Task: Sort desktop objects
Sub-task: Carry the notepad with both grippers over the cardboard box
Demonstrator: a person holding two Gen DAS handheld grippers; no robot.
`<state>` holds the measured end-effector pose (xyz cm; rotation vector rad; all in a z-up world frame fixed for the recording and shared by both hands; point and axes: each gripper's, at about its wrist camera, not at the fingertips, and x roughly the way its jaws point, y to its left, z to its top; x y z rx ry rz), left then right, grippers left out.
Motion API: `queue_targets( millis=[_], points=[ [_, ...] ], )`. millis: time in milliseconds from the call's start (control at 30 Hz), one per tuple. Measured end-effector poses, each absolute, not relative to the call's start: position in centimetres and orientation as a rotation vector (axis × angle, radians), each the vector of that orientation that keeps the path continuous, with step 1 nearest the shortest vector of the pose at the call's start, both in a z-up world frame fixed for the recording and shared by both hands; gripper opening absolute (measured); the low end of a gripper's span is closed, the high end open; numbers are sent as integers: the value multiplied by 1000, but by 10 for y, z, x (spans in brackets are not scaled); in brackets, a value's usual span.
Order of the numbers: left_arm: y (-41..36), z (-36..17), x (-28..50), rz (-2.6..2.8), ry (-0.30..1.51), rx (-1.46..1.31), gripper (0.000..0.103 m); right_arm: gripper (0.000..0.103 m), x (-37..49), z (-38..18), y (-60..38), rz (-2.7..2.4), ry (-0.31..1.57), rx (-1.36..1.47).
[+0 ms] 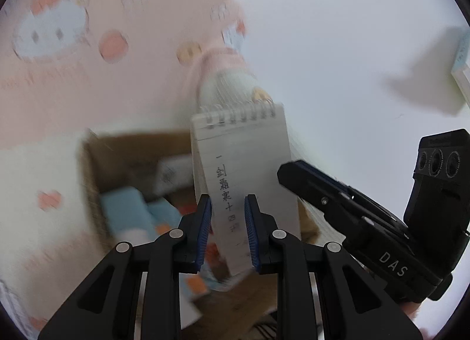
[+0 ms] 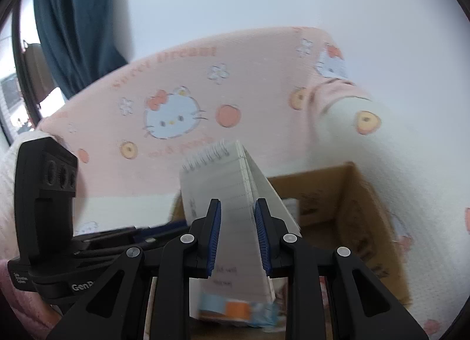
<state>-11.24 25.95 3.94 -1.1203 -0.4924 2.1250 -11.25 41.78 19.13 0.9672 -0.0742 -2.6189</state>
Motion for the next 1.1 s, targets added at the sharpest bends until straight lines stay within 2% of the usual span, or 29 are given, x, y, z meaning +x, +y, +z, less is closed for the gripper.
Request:
queue_targets(
  millis=[167,500,700,900,1100],
  points=[
    [292,15,-116,2027,-494,-1246,24,21,-118,172,448,-2642,-87,1093],
    [330,-14,-143,1894,-497,-1397,24,19,-148,113,496,-2606,-275,1415],
    [344,-35,-154,1834,-481,-1511,24,17,-164,93,506,-2598,-353,1498],
    [344,-26,-149,1867,-427,-1468,24,17,-157,102,502,-2622,-323,1449],
    [339,-24,-137,1753,-525,-1514,25,17,-136,134,501,-2656,-311,1365]
  ],
)
